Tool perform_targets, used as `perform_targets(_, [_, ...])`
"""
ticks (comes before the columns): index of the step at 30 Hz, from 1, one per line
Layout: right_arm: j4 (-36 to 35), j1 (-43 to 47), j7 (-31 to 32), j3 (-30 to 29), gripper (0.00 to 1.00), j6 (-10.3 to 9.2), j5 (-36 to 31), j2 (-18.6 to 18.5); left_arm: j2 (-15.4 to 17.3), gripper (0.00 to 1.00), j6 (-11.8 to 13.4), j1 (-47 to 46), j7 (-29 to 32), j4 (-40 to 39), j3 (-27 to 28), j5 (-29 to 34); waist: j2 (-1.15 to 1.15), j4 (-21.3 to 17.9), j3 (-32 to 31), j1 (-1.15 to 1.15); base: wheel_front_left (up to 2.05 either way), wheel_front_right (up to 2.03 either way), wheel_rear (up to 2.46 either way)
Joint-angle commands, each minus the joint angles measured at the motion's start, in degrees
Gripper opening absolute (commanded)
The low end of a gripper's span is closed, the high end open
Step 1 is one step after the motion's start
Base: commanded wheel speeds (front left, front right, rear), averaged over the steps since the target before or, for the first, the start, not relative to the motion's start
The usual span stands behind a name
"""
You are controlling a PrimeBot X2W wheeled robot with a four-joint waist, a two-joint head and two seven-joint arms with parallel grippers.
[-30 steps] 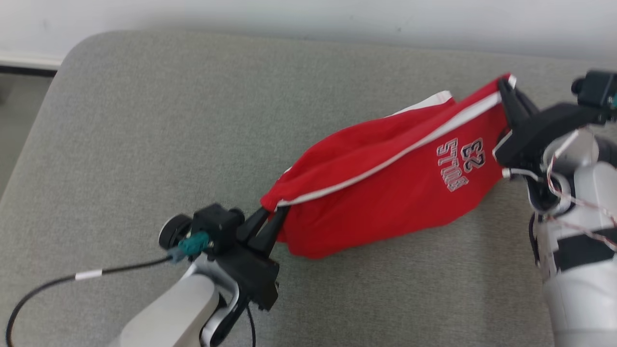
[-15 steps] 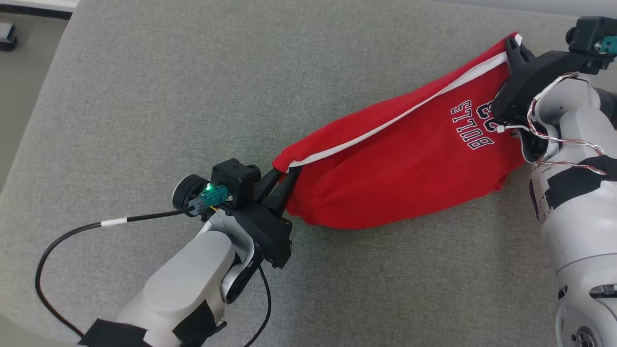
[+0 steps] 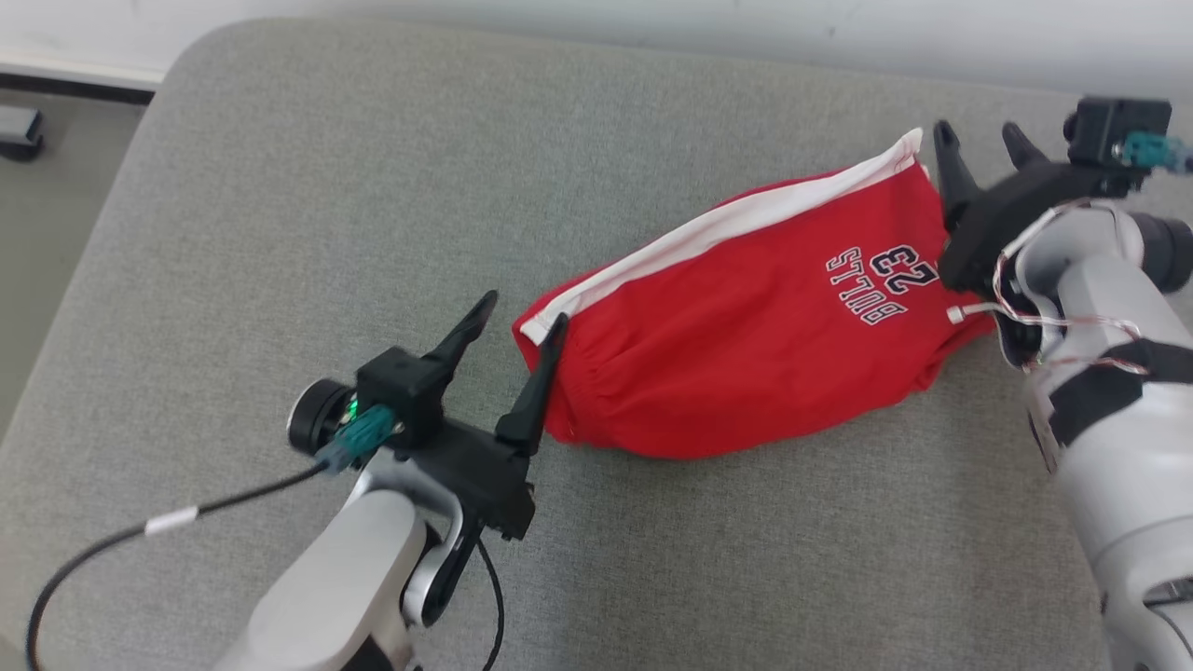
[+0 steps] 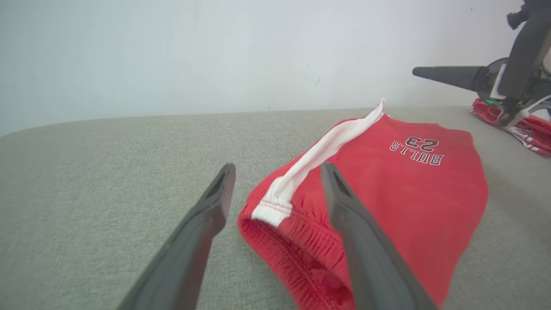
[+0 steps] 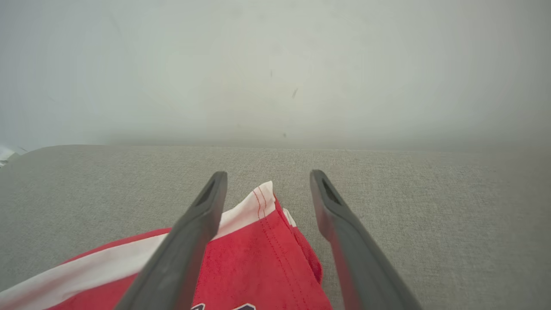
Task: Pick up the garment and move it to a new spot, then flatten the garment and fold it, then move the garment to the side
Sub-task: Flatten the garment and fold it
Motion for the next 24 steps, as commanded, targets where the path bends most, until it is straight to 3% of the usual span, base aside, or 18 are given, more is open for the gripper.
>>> perform_targets(1, [-0.42,1.50,-0.64,0.94,1.00,-0.17,0.60,-0.87,0.27,1.00,0.84,2.15,-0.16,-1.75,1.36,0.92,-0.01,-0.11,-1.67,0.00,0.00,0.00,0.00])
perform_targets(12, [0.15,9.66,-2.30,4.89,1.00,-0.17,7.49,-6.34,-0.03,1.00,6.20,18.33,-0.17,-20.39,17.23,11.79,-0.01,2.12,-3.84,0.00,0.00,0.00,0.00])
perform_targets(19, [3.23,10.96,-2.63,4.95,1.00,-0.17,8.93,-6.61,-2.52,1.00,5.54,25.61,-0.17,-26.41,24.31,17.83,-0.01,3.56,-2.55,0.00,0.00,0.00,0.00])
perform_targets(24, [5.83,11.05,-2.09,5.42,1.00,-0.17,8.70,-6.15,-4.79,1.00,3.51,27.69,-0.17,-26.79,27.23,20.67,-0.01,4.19,-2.02,0.00,0.00,0.00,0.00])
